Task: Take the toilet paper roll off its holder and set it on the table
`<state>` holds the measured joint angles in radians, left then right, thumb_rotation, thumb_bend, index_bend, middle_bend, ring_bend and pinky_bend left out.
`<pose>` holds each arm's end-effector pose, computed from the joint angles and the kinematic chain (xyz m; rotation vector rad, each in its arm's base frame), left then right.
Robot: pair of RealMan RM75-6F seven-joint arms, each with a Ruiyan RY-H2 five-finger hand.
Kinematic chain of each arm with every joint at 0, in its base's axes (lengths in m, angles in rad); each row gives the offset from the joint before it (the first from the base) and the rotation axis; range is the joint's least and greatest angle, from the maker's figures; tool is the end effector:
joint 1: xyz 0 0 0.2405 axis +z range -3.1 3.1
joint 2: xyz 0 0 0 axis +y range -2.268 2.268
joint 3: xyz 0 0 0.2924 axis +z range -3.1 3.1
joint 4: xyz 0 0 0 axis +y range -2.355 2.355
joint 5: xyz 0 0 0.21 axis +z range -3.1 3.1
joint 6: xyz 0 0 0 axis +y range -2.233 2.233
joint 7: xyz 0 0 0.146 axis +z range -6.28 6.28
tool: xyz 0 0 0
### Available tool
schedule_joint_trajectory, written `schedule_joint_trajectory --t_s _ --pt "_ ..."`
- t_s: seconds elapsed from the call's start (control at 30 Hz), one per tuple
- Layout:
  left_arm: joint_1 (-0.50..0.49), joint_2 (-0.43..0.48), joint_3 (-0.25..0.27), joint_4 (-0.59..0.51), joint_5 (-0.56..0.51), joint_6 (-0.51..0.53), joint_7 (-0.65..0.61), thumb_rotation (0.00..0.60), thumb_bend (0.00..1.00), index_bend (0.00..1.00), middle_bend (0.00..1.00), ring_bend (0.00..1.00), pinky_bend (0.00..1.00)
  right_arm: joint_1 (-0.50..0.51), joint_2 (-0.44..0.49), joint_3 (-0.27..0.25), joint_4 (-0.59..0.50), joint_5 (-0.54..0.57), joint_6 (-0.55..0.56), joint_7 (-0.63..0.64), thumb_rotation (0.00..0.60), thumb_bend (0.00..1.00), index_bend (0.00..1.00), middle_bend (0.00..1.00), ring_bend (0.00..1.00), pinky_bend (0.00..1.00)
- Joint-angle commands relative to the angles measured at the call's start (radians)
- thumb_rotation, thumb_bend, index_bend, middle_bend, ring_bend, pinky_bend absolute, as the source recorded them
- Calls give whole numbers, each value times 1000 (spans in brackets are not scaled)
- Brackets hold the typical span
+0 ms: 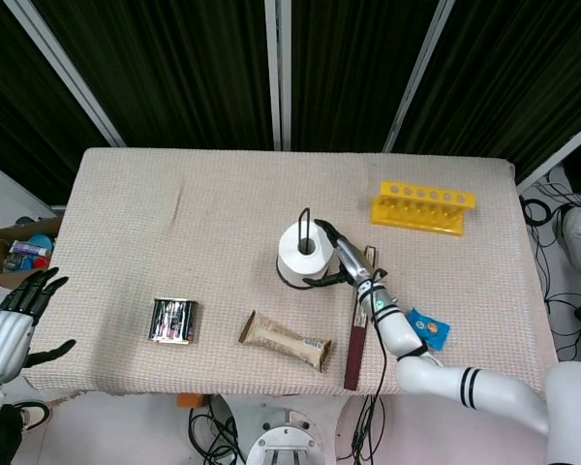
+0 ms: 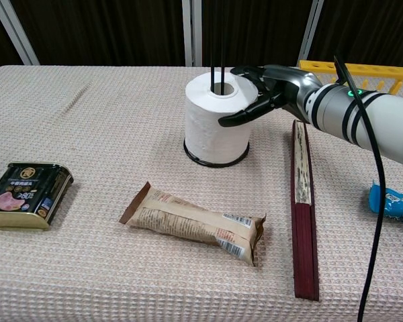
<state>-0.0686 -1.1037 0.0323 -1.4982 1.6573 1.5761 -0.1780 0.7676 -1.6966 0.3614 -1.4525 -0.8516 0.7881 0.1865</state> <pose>-0.3495 0.1629 0.1821 -1.4933 -0.8969 -1.0125 -0.1355 -0.3807 -0.0629 1.4127 -1.9010 1.2544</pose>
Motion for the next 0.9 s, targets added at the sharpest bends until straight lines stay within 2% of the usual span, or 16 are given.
schedule_joint_trajectory --t_s 0.03,0.2,0.3,0.33,0.4,0.5,0.6,0.77,0.9 --pt "0 1 -3 3 -7 -1 -12 600 112 129 68 57 218 13 -16 4 23 3 -19 9 600 0 0 0 0 0" --pt "-2 3 -3 3 -1 0 -19 600 112 130 68 57 218 16 -39 12 52 -9 -21 31 600 17 0 19 0 5" --pt "-2 4 -3 3 -4 -2 -21 600 112 130 68 57 218 10 -50 20 65 -30 -2 48 600 76 19 146 43 96" --pt "-2 4 -3 4 -5 -2 -22 600 112 130 68 57 218 9 -55 21 70 -39 8 50 600 96 82 209 93 146" --pt "-3 4 -4 4 -5 -2 -23 600 111 130 68 57 218 5 -68 22 84 -58 37 49 600 145 301 370 232 268" --pt "-5 3 -3 7 -7 -10 -25 600 112 130 68 57 218 2 -83 18 98 -75 57 47 600 194 478 498 360 433" --pt "-7 1 -4 8 -13 -18 -25 600 112 130 68 57 218 0 -89 20 107 -79 66 44 600 223 529 531 394 486" --pt "-7 1 -5 9 -13 -15 -25 600 112 130 68 57 218 -10 -89 33 97 -104 94 58 600 262 568 540 400 487" --pt "-7 1 -4 9 -12 -15 -23 600 112 130 68 57 218 -31 -68 57 36 -155 140 104 600 272 578 540 400 487"
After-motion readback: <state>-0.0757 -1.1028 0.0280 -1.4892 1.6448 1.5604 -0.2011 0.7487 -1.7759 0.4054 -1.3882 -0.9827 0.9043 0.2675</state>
